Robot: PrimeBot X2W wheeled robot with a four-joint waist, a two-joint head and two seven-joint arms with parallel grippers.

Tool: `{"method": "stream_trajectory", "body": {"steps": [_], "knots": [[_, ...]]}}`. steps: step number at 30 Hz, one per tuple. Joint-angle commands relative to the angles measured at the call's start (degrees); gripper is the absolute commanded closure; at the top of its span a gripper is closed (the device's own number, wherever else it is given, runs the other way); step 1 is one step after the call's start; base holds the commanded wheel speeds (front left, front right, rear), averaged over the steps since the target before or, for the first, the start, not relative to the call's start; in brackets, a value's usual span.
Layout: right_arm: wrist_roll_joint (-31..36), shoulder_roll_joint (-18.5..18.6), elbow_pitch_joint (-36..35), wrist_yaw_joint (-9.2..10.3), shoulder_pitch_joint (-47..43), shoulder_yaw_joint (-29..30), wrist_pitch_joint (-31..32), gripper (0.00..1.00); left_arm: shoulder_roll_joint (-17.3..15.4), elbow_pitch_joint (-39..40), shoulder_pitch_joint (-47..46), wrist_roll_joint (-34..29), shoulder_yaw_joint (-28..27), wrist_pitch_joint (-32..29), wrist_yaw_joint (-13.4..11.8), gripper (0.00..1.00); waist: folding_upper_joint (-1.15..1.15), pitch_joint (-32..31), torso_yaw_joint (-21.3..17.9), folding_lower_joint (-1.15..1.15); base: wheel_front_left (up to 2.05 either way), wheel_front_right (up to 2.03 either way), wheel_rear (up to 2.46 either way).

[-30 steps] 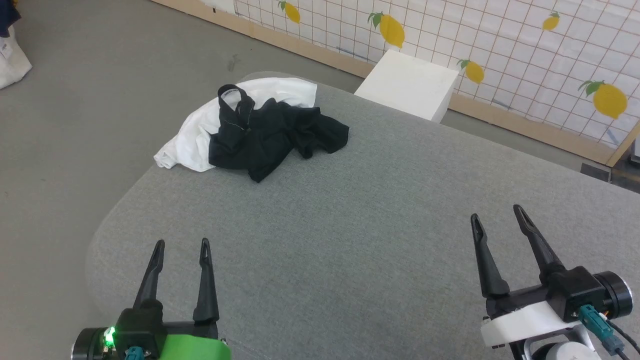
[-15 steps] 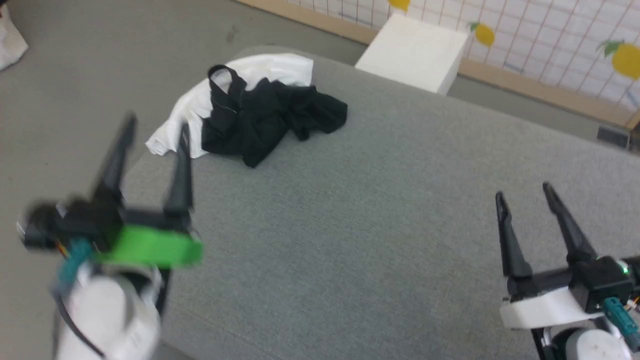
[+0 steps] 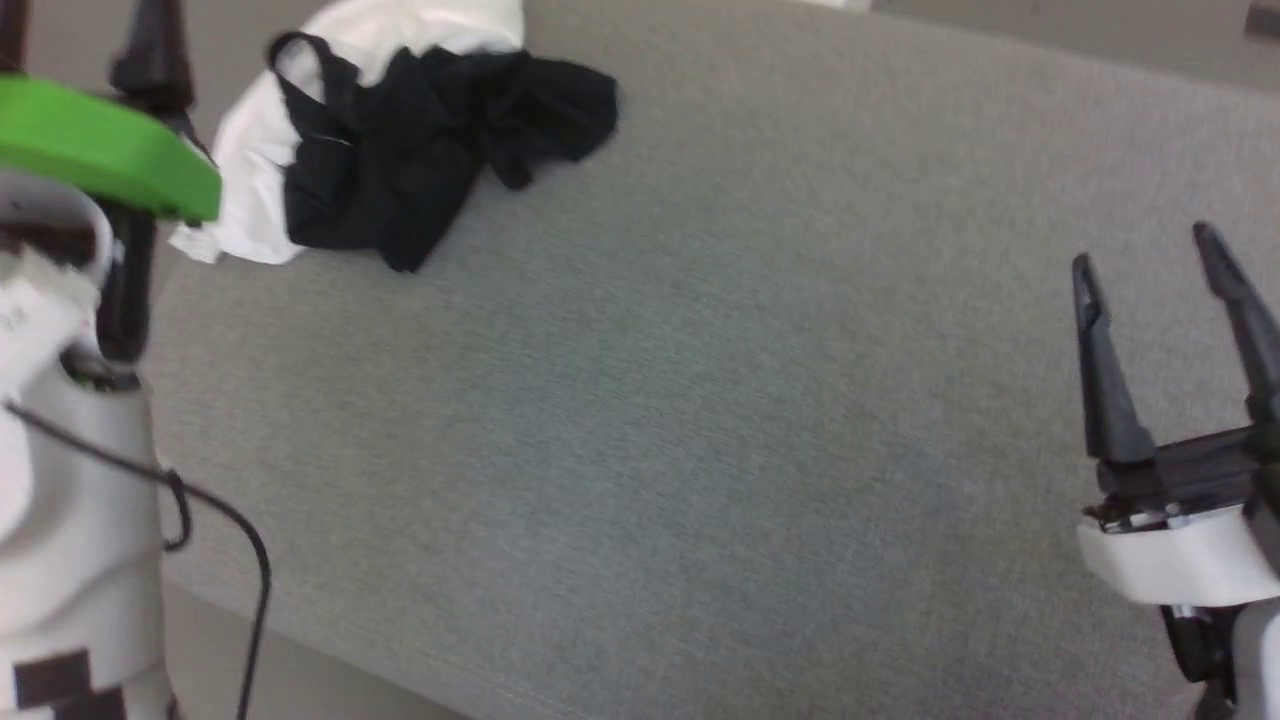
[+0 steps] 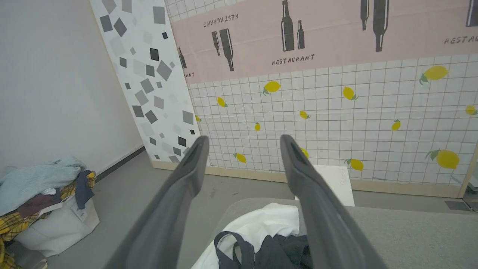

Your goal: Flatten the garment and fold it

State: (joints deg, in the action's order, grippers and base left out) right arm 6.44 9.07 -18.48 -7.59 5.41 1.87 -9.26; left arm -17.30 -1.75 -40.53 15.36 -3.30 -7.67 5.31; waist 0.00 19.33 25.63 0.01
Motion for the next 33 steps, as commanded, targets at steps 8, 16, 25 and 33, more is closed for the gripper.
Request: {"method": "stream_trajectory", "body": {"steps": [8, 16, 25, 33], "knots": [[-1.5, 2.9, -7.3, 0.10, 4.0, -2.0, 3.2, 0.00, -3.1, -9.9, -6.3, 0.3, 0.2, -3.8, 0.1, 0.00, 0.00, 13.9, -7.1, -0.01, 0.00, 0.00, 0.00], [-2.4, 5.2, -12.1, 0.10, 4.8, -1.9, 6.0, 0.00, -4.7, -18.5, -7.8, -0.3, 1.2, -8.8, -0.6, 0.00, 0.00, 18.3, -9.0, -0.01, 0.00, 0.00, 0.00], [-3.4, 7.1, -14.5, 0.10, 4.3, -0.9, 8.4, 0.00, -6.6, -25.6, -6.2, -1.4, 1.5, -13.6, -2.9, 0.00, 0.00, 20.8, -10.3, -0.01, 0.00, 0.00, 0.00], [-4.0, 7.6, -15.0, 0.10, 4.7, -1.2, 9.0, 0.00, -7.4, -29.7, -5.7, -2.7, 3.0, -13.7, -3.8, 1.00, 0.00, 21.4, -10.6, -0.01, 0.00, 0.00, 0.00]]}}
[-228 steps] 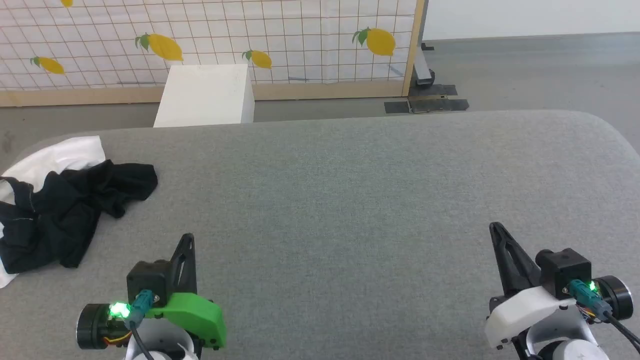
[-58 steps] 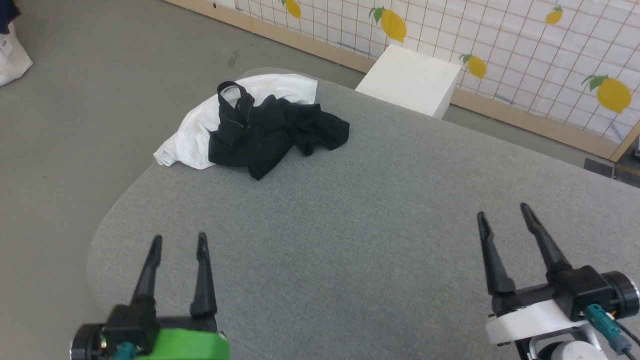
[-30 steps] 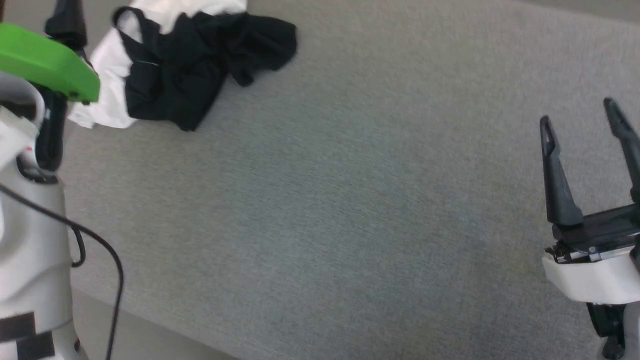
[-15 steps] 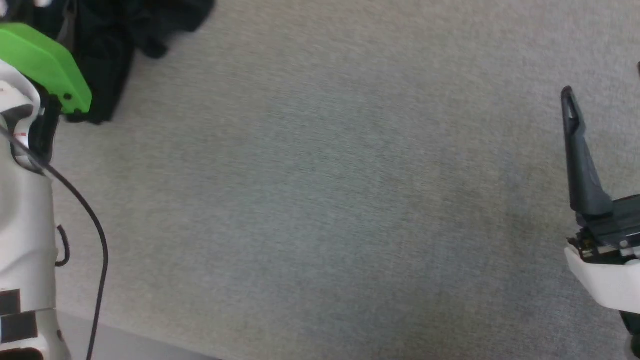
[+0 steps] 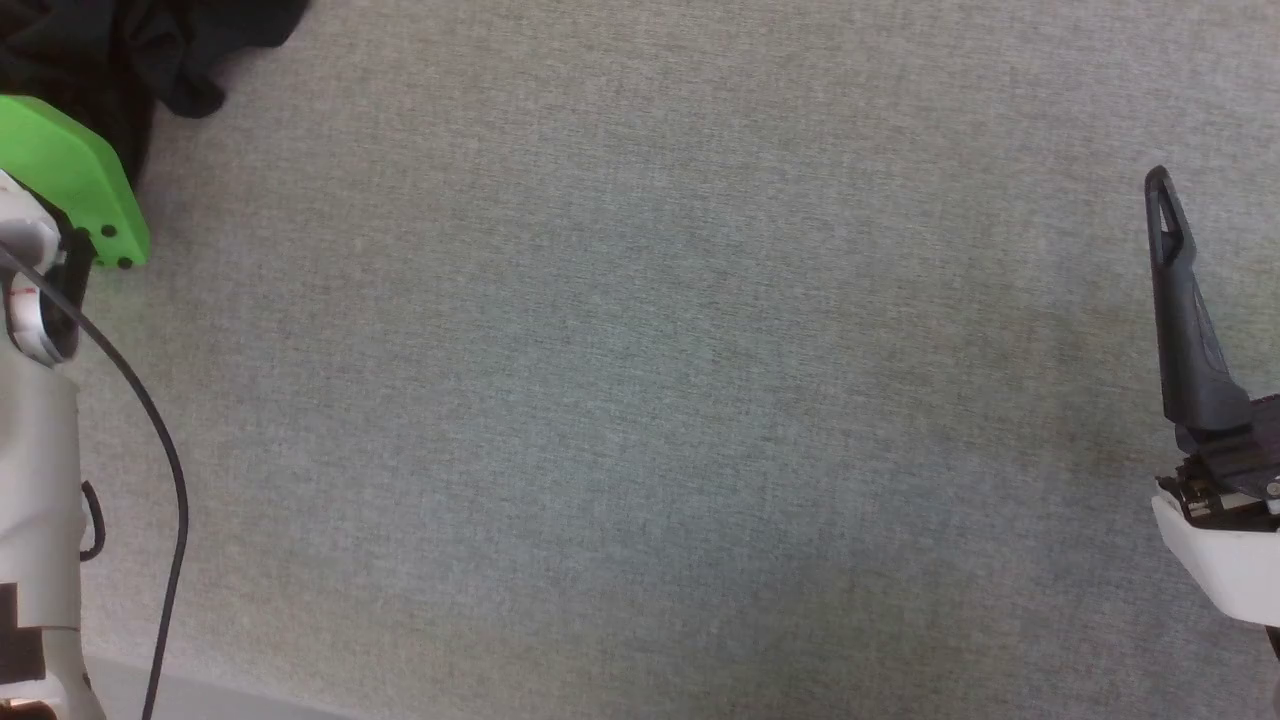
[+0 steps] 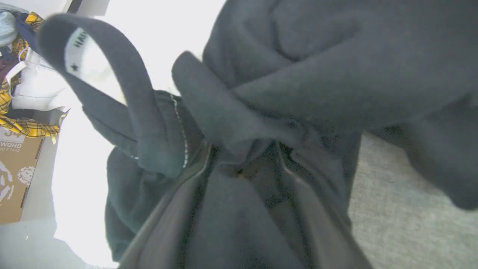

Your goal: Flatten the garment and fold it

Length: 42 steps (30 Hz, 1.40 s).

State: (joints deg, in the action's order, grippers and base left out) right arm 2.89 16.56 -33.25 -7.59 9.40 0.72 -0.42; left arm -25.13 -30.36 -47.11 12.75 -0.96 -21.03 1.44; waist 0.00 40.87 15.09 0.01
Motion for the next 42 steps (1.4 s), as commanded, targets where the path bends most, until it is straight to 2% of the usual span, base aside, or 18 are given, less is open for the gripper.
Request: {"method": "stream_trajectory", "body": {"steps": [1, 6, 18, 24, 32, 42], "knots": [[-0.6, 0.0, 0.0, 0.10, 0.9, 0.0, 0.1, 0.00, 0.2, -1.3, 0.8, -0.1, 0.6, 0.0, 0.0, 1.00, 0.00, -0.4, -0.2, -0.01, 0.00, 0.00, 0.00], [-1.1, -1.1, 1.6, 0.10, 1.6, -0.4, -1.2, 0.00, -1.4, -1.2, -0.4, 0.0, -0.6, 3.3, -0.7, 1.00, 0.00, -2.7, -1.0, -0.01, 0.00, 0.00, 0.00], [-1.2, -6.6, 7.9, 0.10, 1.3, -0.3, -6.2, 0.00, -8.5, 3.6, -5.3, -3.7, -1.1, 12.3, -2.3, 1.00, 0.00, -12.8, -3.4, -0.01, 0.00, 0.00, 0.00], [-1.0, -9.3, 10.7, 0.10, 0.0, 0.3, -8.3, 0.00, -9.1, 7.4, -10.1, -3.4, -1.3, 13.0, -2.9, 1.00, 0.00, -18.3, -4.0, -0.01, 0.00, 0.00, 0.00], [-1.0, -12.4, 14.5, 0.10, -2.8, 1.5, -10.5, 0.00, -6.5, 11.8, -17.8, -2.5, 1.6, 10.9, -2.1, 1.00, 0.00, -26.9, -4.5, -0.01, 0.00, 0.00, 0.00], [-1.9, -13.6, 16.9, 0.10, -5.7, 4.0, -12.0, 0.00, 2.5, 13.3, -27.5, 1.8, 5.7, 7.8, -1.3, 1.00, 0.00, -34.6, -6.8, -0.01, 0.00, 0.00, 0.00]]}}
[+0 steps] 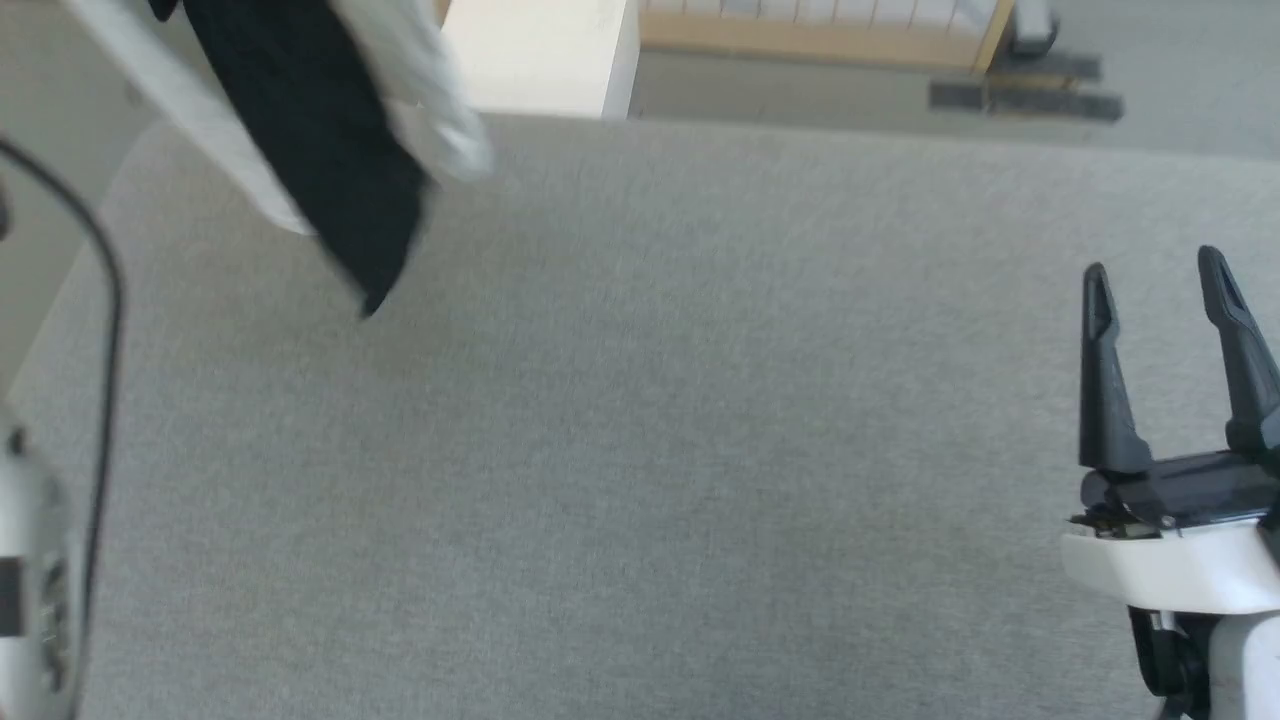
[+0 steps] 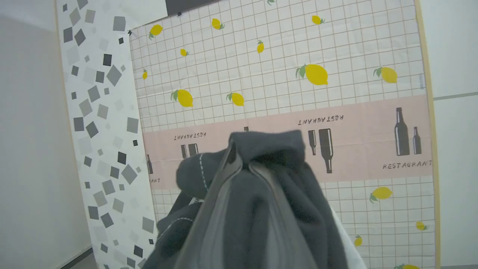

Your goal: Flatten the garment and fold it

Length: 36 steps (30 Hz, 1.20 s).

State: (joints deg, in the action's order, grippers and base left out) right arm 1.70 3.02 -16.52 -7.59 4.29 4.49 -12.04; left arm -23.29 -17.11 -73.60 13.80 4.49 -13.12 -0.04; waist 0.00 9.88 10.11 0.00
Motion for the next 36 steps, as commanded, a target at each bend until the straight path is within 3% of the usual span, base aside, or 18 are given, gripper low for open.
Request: {"method": "stream_trajectory", "body": {"steps": [1, 16, 21, 28, 36], "knots": [[-1.1, -0.1, 0.4, 0.10, -0.8, 0.6, -0.5, 0.00, 1.6, 0.0, -1.5, 1.2, 0.6, -0.3, 0.1, 1.00, 0.00, -4.2, -2.1, 0.00, 0.00, 0.00, 0.00], [-2.8, -0.1, 0.0, 0.10, -3.8, 4.4, 0.3, 0.00, 16.9, 3.3, 0.6, 9.2, 6.6, -3.8, -0.2, 1.00, 0.00, -9.4, -10.4, 0.00, 0.00, 0.00, 0.00], [-2.8, -0.1, -0.5, 0.10, -3.3, 5.7, 0.4, 0.00, 19.1, 6.6, 5.4, 11.1, 11.0, -5.5, 0.0, 1.00, 0.00, -8.3, -12.7, 0.00, 0.00, 0.00, 0.00], [-3.2, -0.1, -0.7, 0.10, -2.2, 6.4, 0.1, 0.00, 20.2, 10.1, 17.1, 13.0, 19.7, -6.0, -2.3, 1.00, 0.00, -5.9, -14.6, 0.00, 0.00, 0.00, 0.00], [-4.1, -0.1, 0.1, 0.10, -0.5, 5.3, -0.3, 0.00, 20.0, 3.8, 32.2, 12.5, 24.7, -3.4, -6.4, 1.00, 0.00, -2.6, -15.7, 0.00, 0.00, 0.00, 0.00]]}}
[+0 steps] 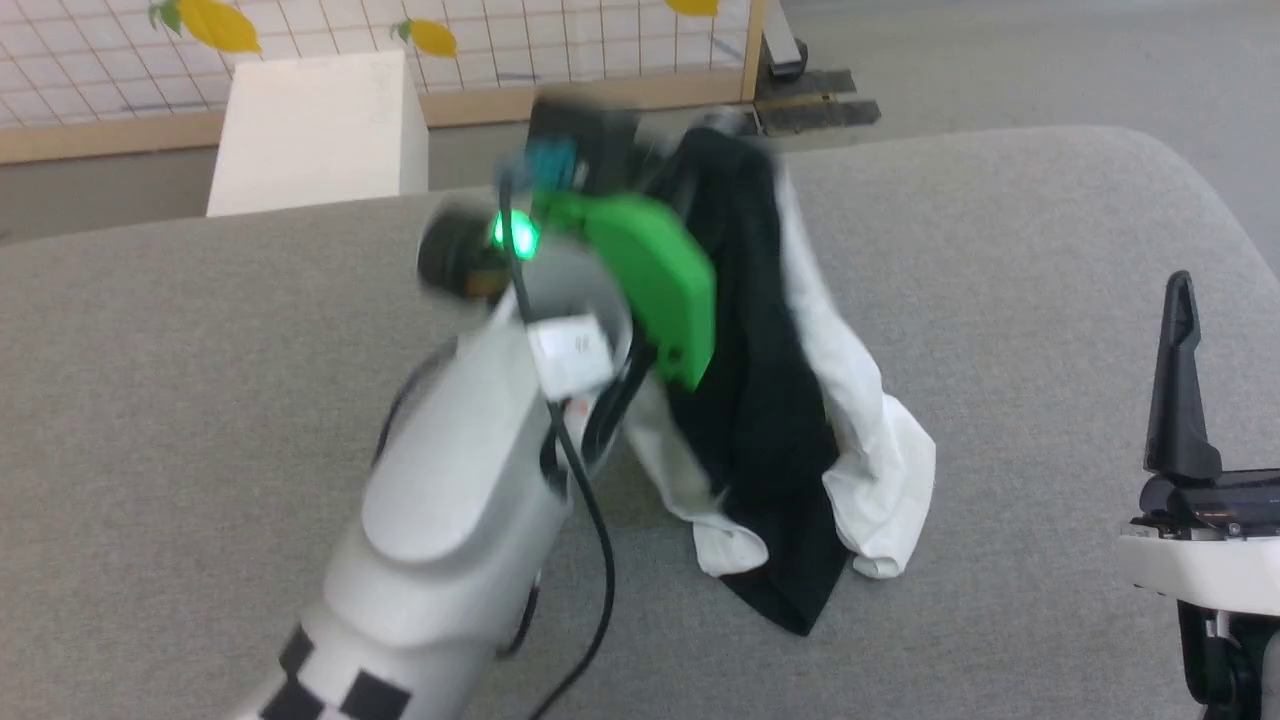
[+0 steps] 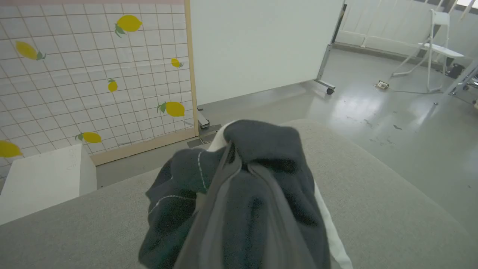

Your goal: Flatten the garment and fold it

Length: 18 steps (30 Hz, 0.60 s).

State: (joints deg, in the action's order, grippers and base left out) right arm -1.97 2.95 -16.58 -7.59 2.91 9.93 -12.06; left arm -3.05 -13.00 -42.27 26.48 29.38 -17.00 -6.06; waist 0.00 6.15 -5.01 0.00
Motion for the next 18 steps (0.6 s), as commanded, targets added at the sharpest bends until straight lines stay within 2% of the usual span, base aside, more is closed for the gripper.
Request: {"method": "stream_trajectory", "body": {"steps": [1, 4, 9, 10, 11, 12, 18], "knots": [[-0.5, -0.1, 0.3, 0.10, 1.0, -0.3, -0.3, 0.00, -0.6, -1.8, 2.3, -0.5, 0.3, 0.8, -0.6, 1.00, 0.00, 1.4, -0.6, 0.00, 0.00, 0.00, 0.00], [-0.6, -0.1, 0.7, 0.10, 1.7, -0.8, -0.5, 0.00, -1.1, -7.0, 7.1, 0.1, 1.3, 1.0, -0.7, 1.00, 0.00, 2.6, -0.8, 0.00, 0.00, 0.00, 0.00], [-0.5, -0.1, 1.3, 0.10, 2.1, -0.8, -0.6, 0.00, -1.0, -12.9, 11.7, 1.5, 3.2, 0.9, 0.7, 1.00, 0.00, 4.2, -0.2, 0.00, 0.00, 0.00, 0.00], [-0.5, -0.1, 1.5, 0.10, 2.1, -0.7, -0.6, 0.00, -0.8, -13.3, 12.1, 1.9, 3.2, 1.3, 0.8, 0.66, 0.00, 4.4, 0.0, 0.00, 0.00, 0.00, 0.00], [-0.5, -0.1, 1.7, 0.10, 2.2, -0.8, -0.6, 0.00, -0.7, -13.6, 12.3, 2.5, 3.1, 2.0, 0.8, 0.22, 0.00, 4.5, 0.3, 0.00, 0.00, 0.00, 0.00], [-0.5, -0.1, 1.8, 0.10, 2.3, -0.8, -0.7, 0.00, -0.5, -13.6, 12.3, 2.9, 3.1, 2.7, 0.8, 0.00, 0.00, 4.7, 0.6, 0.00, 0.00, 0.00, 0.00], [-0.2, -0.1, 2.7, 0.10, 2.4, -0.9, -0.8, 0.00, -0.2, -9.1, 11.2, 3.2, 2.2, 9.9, 0.7, 0.00, 0.00, 3.5, 2.3, 0.00, 0.00, 0.00, 0.00]]}}
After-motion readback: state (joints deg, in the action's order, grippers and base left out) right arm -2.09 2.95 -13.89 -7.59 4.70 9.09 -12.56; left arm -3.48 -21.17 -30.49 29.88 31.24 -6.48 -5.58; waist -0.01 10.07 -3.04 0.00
